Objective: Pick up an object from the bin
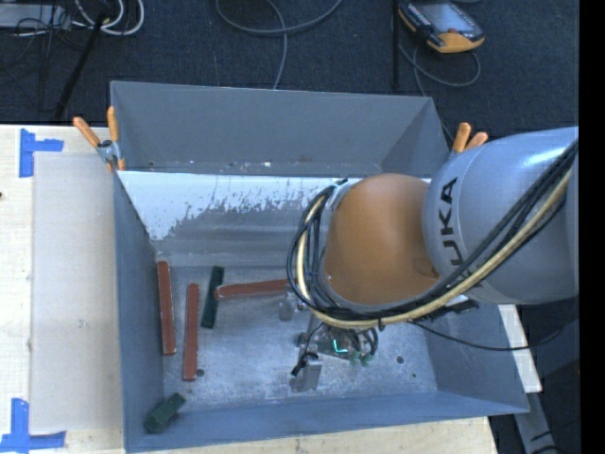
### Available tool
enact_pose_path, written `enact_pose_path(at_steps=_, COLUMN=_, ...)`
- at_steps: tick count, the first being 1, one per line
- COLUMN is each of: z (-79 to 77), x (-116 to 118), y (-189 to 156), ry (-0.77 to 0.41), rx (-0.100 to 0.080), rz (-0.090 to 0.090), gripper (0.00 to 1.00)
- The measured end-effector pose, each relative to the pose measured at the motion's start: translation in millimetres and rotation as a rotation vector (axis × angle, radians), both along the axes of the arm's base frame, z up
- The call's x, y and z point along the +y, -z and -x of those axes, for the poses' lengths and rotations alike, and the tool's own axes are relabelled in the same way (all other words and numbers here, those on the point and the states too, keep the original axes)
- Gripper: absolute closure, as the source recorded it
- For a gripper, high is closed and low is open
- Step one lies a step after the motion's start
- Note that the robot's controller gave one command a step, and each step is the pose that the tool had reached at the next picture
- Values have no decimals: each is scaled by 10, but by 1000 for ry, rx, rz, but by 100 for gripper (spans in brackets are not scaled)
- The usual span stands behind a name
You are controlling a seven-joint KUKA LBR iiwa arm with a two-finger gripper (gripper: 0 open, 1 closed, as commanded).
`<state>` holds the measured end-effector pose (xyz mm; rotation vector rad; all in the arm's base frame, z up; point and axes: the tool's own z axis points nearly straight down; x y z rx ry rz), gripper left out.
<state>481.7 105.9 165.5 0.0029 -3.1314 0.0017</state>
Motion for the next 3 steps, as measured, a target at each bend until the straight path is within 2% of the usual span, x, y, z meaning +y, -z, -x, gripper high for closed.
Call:
enact_pose_path(at_steps=1, z=-482, x=-821, y=858, ry=-167, rx=-4, rz=1, gripper=0)
enact_pose_path(at_steps=2, z=-489, x=-789, y=832, ry=-167, rx=-8, rz=-3, gripper=100)
enact_pose_path(at_steps=3, z=-581, x=-630, y=-257, ry=-190, rx=-19, rz=-2, gripper=100)
